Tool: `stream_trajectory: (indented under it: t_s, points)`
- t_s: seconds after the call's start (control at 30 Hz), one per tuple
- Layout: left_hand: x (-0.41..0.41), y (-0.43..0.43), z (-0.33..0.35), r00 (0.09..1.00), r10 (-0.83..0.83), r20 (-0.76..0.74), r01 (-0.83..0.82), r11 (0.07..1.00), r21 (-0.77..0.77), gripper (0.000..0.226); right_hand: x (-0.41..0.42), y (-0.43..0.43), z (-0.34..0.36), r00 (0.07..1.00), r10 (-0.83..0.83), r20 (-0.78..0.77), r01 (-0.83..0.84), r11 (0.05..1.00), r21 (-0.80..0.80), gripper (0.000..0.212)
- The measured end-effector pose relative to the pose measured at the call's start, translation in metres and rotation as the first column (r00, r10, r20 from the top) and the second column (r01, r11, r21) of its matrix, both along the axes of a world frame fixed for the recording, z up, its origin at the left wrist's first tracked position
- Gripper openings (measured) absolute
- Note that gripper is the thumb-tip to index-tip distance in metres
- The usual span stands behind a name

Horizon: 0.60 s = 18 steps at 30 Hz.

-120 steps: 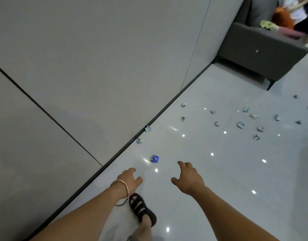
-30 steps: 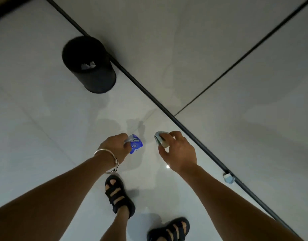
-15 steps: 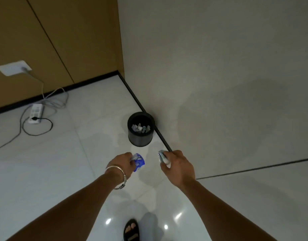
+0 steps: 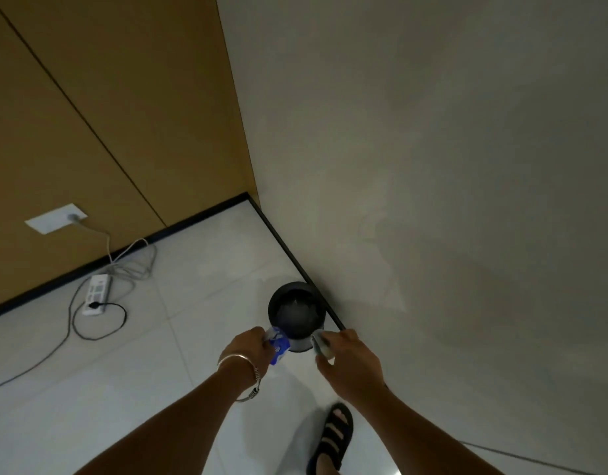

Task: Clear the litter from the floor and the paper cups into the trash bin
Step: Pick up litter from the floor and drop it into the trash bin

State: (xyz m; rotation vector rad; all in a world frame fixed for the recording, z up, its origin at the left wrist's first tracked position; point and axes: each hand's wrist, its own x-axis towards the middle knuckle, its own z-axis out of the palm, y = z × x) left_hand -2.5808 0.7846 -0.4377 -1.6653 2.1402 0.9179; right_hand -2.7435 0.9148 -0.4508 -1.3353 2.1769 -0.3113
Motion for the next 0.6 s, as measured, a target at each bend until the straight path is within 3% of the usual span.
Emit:
stream_trajectory:
  t_s: [0.33,0.6]
  points:
    - [-0.069,-0.11,-0.07,0.999,-0.035,-0.01,0.036,0.992,0.12,0.017,-0.063,-0.09,-0.061,0.996,-0.082,0.023,0.078,0.986,0.15,0.042]
    - [-0.109,-0.198,-0.236,0.993,-0.114,0.028,0.099,0.939,0.329,0.038,-0.067,-0.187,-0.208,0.951,-0.303,0.057,0.267,0.903,0.336,0.045]
